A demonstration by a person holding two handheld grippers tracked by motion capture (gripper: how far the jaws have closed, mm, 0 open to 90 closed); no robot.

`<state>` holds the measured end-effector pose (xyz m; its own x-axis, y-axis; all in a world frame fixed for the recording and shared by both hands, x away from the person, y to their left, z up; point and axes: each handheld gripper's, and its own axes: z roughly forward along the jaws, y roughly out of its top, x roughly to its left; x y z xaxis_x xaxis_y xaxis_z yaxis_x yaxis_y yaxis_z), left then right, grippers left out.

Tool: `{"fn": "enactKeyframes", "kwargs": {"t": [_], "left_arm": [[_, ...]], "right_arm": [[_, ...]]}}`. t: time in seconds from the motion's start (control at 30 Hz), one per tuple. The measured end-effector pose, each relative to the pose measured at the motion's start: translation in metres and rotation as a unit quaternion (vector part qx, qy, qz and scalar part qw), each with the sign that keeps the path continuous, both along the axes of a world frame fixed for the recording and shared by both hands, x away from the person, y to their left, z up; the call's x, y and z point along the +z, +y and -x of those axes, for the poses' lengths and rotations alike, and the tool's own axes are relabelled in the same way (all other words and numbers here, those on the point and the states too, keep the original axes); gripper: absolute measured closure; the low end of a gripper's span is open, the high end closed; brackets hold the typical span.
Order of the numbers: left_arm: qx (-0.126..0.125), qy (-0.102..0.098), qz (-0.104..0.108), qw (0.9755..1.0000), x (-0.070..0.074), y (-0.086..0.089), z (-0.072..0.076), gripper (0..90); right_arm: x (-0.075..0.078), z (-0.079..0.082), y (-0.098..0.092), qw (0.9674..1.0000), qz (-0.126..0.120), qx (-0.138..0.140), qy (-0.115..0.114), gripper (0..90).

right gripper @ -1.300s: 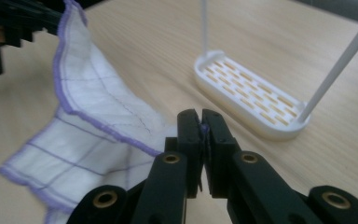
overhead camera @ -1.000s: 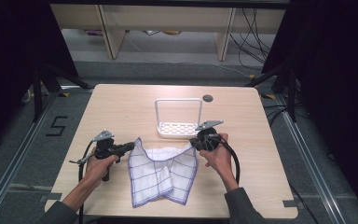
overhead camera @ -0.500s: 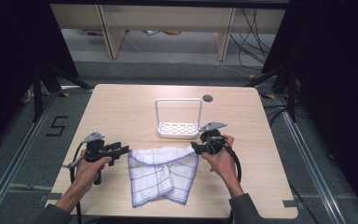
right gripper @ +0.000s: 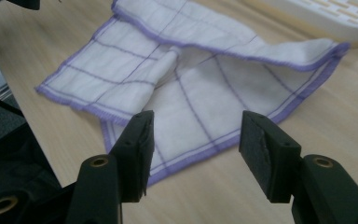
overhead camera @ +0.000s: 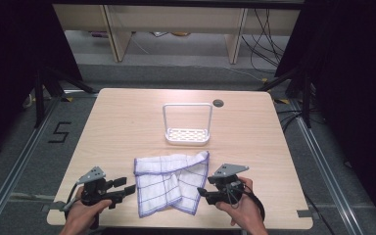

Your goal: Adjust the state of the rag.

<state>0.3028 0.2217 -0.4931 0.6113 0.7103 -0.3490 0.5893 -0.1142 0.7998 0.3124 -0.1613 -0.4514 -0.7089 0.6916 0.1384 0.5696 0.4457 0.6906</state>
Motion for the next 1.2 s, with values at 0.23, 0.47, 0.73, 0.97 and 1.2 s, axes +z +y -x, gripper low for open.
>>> {"fn": "enactKeyframes", "kwargs": {"t": [0.23,0.47,0.73,0.97,1.2], "left_arm": [[-0.03,0.004,-0.007,0.9995,-0.006,-0.011,0.01,42.5],[-0.074,0.022,-0.036,0.9963,-0.018,-0.027,0.02,44.6],[-0.087,0.004,-0.069,0.9937,-0.022,-0.044,0.022,45.9],[-0.107,-0.031,-0.139,0.984,-0.026,-0.049,0.022,50.1],[-0.109,-0.049,-0.157,0.9803,-0.026,-0.044,0.017,82.1]], "right_arm": [[-0.018,0.013,0.014,0.9996,0.008,0.027,0.005,47.1],[-0.031,0.019,0.022,0.9983,0.022,0.051,0.016,48.8],[-0.043,0.023,0.04,0.9963,0.05,0.07,0.008,48.8],[-0.05,0.022,0.049,0.9932,0.09,0.072,-0.009,52.7],[-0.05,0.022,0.043,0.9939,0.093,0.056,-0.018,82.2]]}}
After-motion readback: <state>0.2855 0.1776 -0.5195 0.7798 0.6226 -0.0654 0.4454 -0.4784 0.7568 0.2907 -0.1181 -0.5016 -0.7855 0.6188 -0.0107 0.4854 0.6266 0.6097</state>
